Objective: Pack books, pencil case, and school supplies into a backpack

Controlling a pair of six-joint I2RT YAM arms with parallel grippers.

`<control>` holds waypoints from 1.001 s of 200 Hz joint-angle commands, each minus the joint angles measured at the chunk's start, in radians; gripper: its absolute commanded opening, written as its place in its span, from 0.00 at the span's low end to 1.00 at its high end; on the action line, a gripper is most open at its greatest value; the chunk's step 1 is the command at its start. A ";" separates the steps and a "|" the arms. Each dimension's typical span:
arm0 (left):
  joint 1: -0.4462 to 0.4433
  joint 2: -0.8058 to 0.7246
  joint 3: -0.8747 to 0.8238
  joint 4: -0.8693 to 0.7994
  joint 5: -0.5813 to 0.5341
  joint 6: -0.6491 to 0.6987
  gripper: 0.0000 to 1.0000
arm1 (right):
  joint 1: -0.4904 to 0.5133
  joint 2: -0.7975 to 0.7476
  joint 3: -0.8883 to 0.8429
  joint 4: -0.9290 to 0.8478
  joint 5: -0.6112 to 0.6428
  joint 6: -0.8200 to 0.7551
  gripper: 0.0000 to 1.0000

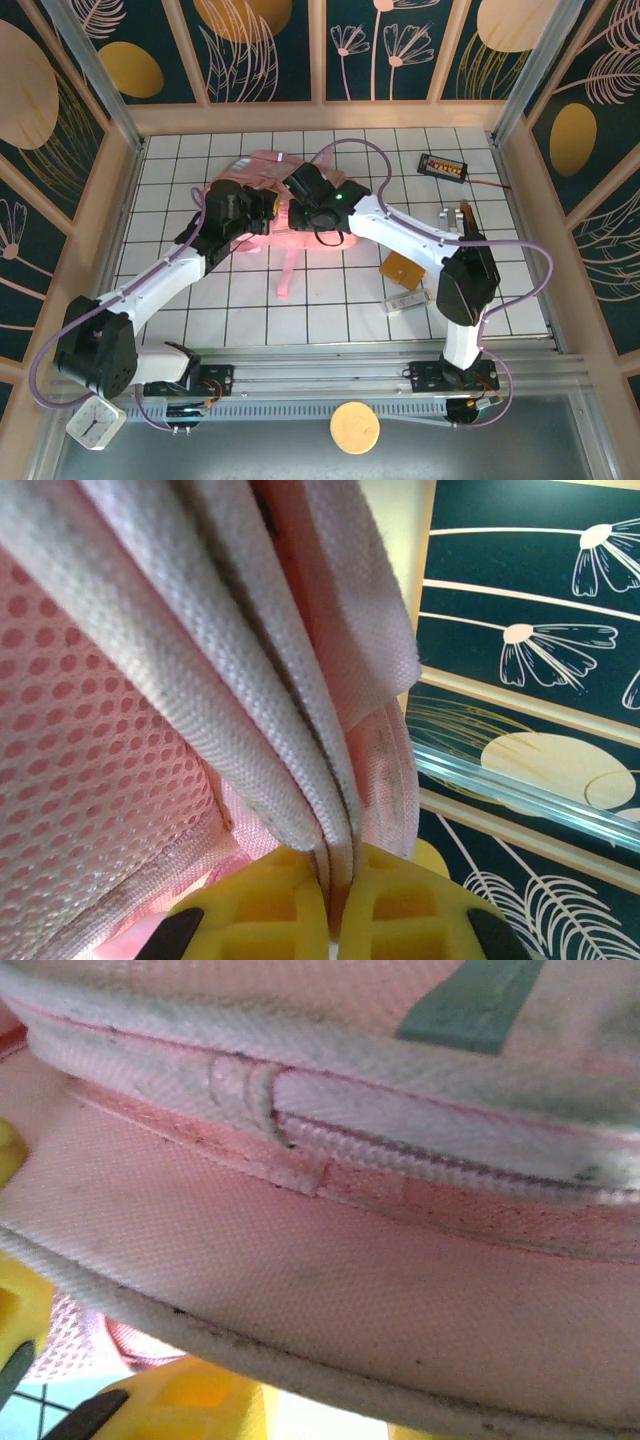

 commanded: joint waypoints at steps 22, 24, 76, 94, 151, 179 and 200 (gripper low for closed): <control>-0.022 -0.006 0.085 0.131 0.084 -0.012 0.00 | 0.000 0.026 0.047 0.058 0.123 -0.043 0.30; -0.022 -0.006 0.086 0.131 0.085 -0.012 0.00 | 0.000 0.027 0.049 0.060 0.125 -0.043 0.30; -0.022 0.016 0.113 0.119 0.108 -0.012 0.00 | 0.000 0.040 0.065 0.093 0.175 -0.077 0.21; -0.022 0.023 0.115 0.119 0.117 -0.015 0.00 | 0.001 0.033 0.050 0.126 0.192 -0.088 0.16; -0.022 0.034 0.143 0.105 0.127 -0.006 0.00 | -0.003 0.020 0.034 0.156 0.212 -0.113 0.00; -0.019 0.019 0.101 0.110 0.114 0.004 0.00 | -0.030 -0.001 0.020 0.075 0.118 -0.098 0.00; -0.014 -0.004 0.066 0.113 0.098 0.011 0.00 | -0.067 -0.047 -0.041 0.029 0.021 -0.079 0.00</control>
